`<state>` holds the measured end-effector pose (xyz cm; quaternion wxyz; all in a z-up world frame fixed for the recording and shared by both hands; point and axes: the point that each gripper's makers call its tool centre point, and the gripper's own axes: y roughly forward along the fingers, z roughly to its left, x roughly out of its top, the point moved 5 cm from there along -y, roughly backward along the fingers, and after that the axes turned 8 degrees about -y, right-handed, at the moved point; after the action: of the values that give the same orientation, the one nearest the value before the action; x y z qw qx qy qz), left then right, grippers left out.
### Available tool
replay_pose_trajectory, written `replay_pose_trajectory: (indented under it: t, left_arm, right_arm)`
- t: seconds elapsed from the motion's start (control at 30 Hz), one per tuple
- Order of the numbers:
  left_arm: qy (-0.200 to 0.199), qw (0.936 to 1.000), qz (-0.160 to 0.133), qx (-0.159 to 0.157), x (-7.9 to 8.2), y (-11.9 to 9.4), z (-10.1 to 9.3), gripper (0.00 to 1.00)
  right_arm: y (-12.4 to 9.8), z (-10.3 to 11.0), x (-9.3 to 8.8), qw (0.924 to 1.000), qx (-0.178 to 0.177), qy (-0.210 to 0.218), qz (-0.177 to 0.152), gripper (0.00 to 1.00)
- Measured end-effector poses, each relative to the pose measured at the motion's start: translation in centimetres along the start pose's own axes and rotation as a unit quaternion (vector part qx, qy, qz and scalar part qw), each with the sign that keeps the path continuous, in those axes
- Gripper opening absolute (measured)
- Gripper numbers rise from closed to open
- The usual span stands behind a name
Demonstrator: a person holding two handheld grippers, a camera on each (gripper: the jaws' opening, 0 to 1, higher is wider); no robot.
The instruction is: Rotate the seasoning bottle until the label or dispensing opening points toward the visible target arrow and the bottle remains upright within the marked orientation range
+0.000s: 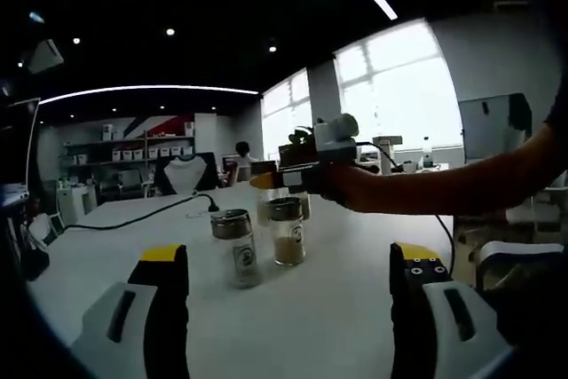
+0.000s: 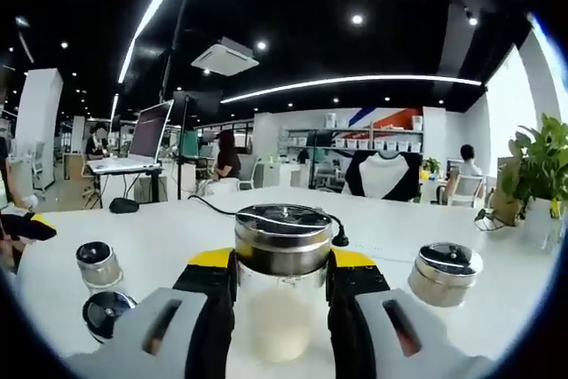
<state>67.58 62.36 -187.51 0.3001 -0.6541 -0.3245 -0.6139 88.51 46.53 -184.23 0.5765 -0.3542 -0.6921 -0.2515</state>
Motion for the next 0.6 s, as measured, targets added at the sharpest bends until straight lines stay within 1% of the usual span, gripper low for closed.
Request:
replay_pose_trajectory:
  t: [0.07,0.17,0.3,0.33,0.4,0.47,0.5,0.6]
  left_arm:
    - [0.0,1.0,0.001,0.0,-0.1,0.0,-0.1,0.99]
    - [-0.002,1.0,0.0,-0.002,-0.1,0.1,-0.2,0.99]
    - [-0.002,1.0,0.003,-0.006,-0.3,0.2,-0.4,0.99]
    - [-0.002,1.0,0.003,-0.007,-0.3,0.3,-0.5,0.99]
    - [-0.002,0.9999,0.004,-0.01,-0.4,0.4,-0.7,0.99]
    - [-0.001,0.9999,0.003,-0.012,-0.3,0.4,-0.8,0.99]
    - [-0.001,0.9999,0.002,-0.013,-0.4,0.5,-0.9,0.99]
    - [-0.001,0.9999,0.005,-0.015,-0.5,0.5,-1.1,0.98]
  right_arm:
    - [-0.9,0.2,0.1,1.0,-0.002,0.004,0.003,0.37]
    - [-2.5,0.6,0.5,1.0,-0.006,-0.007,-0.001,0.37]
    - [-4.6,1.1,1.5,0.9997,-0.003,-0.014,-0.018,0.37]
    - [-4.7,1.2,1.6,0.9997,-0.003,-0.016,-0.019,0.37]
    - [-5.8,1.9,2.1,0.9993,0.0,-0.029,-0.022,0.37]
    - [-6.6,2.3,2.4,0.9992,-0.001,-0.03,-0.027,0.37]
    - [-7.4,2.6,2.7,0.9991,0.0,-0.031,-0.03,0.37]
    - [-8.7,3.2,3.2,0.9991,0.004,-0.016,-0.04,0.37]
